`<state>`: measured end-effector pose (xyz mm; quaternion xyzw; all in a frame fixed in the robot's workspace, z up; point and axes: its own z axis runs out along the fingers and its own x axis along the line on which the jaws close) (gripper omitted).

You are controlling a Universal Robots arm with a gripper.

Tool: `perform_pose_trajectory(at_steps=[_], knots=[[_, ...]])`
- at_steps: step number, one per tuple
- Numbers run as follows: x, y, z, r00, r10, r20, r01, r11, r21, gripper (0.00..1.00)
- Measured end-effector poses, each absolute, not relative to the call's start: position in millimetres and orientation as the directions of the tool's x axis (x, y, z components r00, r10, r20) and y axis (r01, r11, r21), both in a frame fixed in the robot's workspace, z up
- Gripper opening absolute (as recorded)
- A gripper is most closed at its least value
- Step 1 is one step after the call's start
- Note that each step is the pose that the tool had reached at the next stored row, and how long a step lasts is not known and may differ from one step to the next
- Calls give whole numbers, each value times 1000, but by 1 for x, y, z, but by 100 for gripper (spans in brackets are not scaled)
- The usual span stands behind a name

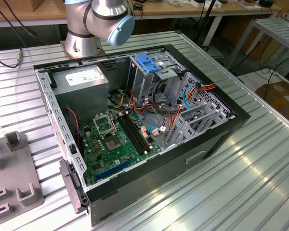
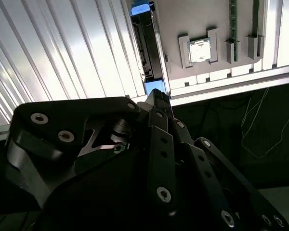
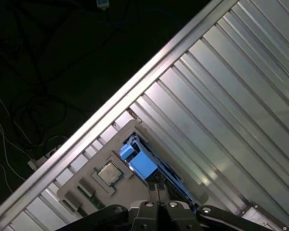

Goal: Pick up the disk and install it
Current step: 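Pick up the disk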

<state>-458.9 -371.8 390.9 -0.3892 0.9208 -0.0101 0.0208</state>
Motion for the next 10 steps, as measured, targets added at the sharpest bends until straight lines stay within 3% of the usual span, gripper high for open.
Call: perform_pose_trajectory(at_steps=[10], knots=[[-459, -372, 391, -696, -718, -30, -717, 696, -35, 10]])
